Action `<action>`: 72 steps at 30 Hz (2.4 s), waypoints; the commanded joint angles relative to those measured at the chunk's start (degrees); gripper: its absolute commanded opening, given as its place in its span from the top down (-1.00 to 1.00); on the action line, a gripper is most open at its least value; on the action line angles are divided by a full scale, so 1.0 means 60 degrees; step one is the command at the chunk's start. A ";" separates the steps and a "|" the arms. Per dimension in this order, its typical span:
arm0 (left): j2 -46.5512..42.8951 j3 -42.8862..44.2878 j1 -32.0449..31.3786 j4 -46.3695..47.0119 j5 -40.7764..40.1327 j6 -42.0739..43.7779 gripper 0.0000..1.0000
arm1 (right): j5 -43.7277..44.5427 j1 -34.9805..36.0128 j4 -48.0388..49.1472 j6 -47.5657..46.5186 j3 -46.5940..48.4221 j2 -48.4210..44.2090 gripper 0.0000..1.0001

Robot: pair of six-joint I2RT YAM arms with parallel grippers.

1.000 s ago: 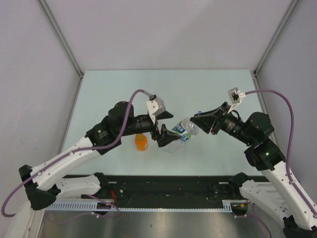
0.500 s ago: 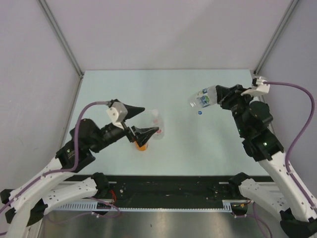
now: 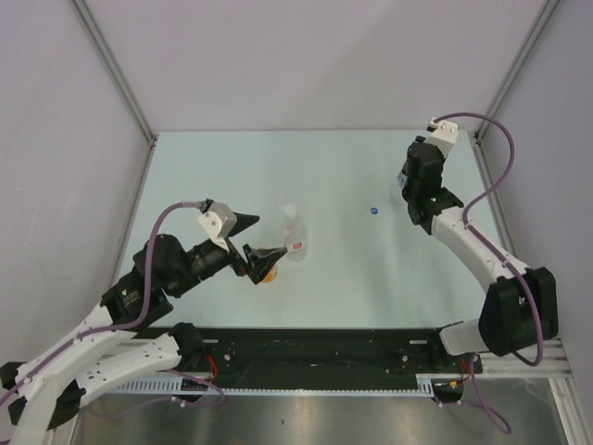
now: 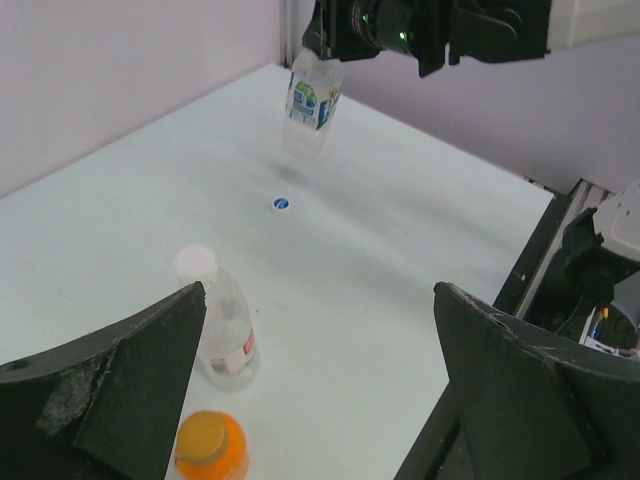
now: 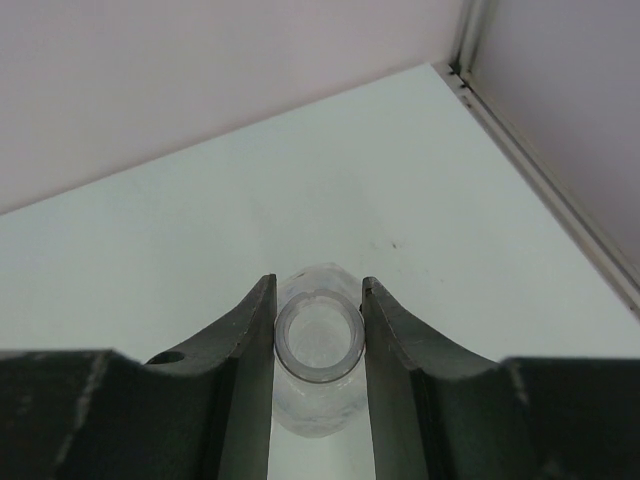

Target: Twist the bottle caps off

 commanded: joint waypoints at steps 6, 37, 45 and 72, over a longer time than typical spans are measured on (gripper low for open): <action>-0.0999 -0.0761 0.0024 -0.0297 -0.0380 -0.0192 -1.00 | 0.0113 -0.0783 0.0492 -0.0069 0.1333 0.1919 1.00; -0.0311 -0.0863 0.0024 -0.0196 -0.0117 -0.0075 -0.99 | -0.0751 -0.0915 0.0068 0.0649 0.1480 0.2769 0.09; -0.0281 -0.0849 0.0024 -0.0152 -0.0043 -0.0076 -1.00 | -0.0752 -0.0915 -0.0108 0.0605 0.1568 0.2681 -0.26; -0.0193 -0.0790 0.0024 0.0010 -0.0701 -0.0178 -1.00 | -0.1235 -0.0478 -0.2655 0.1366 0.1846 0.0590 -0.48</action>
